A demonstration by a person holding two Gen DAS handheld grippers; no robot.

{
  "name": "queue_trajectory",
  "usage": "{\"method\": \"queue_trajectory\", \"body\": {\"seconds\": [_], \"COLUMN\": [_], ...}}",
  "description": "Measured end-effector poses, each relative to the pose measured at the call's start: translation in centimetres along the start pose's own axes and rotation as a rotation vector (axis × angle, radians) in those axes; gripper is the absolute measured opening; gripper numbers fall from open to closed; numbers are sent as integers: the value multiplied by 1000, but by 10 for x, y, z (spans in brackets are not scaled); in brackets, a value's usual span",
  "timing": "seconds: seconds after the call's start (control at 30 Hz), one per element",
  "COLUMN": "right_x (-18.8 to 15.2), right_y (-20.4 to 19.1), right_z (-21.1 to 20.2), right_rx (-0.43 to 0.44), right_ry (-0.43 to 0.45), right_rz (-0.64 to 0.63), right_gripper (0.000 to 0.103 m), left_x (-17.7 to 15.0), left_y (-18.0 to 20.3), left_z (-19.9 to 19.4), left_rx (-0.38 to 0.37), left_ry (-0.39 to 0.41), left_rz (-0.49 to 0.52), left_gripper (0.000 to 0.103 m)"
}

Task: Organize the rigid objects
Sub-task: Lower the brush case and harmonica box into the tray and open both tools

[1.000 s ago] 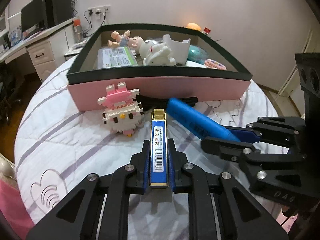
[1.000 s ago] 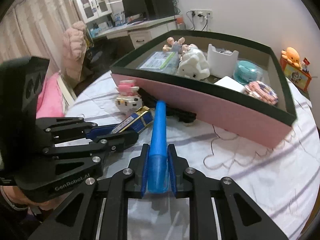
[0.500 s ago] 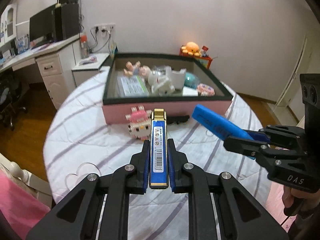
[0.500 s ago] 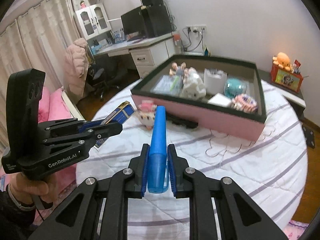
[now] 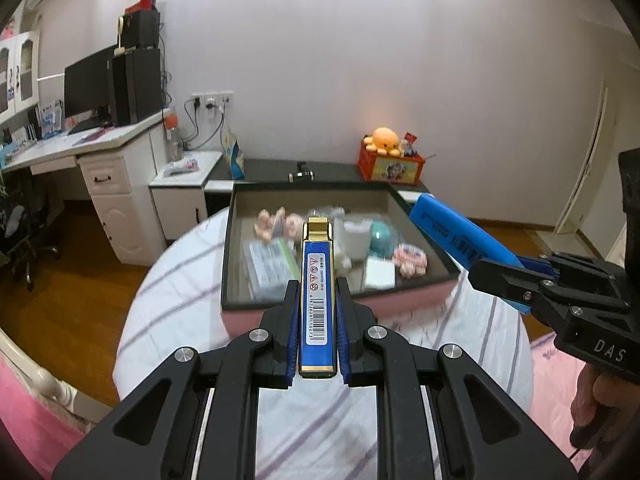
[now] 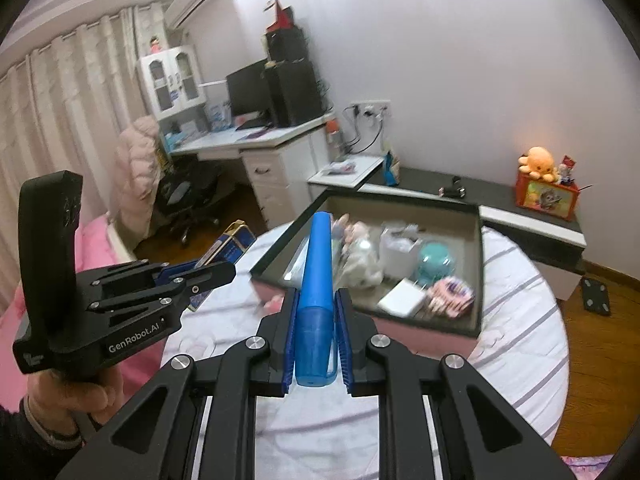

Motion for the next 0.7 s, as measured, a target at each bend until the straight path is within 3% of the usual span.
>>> {"method": "queue_trajectory", "body": {"seconds": [0.3, 0.7], "right_x": [31, 25], "right_y": [25, 93], "right_z": [13, 104], "right_rx": [-104, -189], "right_ry": [78, -75], "right_rz": [49, 114], "right_gripper": [18, 18], "left_x": [34, 46], "left_y": [7, -8], "left_z": [27, 128], "left_rx": [23, 33], "left_ry": [39, -67], "left_rz": [14, -23], "left_gripper": [15, 15]}}
Point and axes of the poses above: each gripper's, at about its wrist camera, not at the fingertips, and z roughly the way its jaws point, y to its right, x to its top, the point moved 7 cm from there along z, roughly the way its jaws point, and after that the axes turned 3 degrees about -z, right-handed, at the moved point
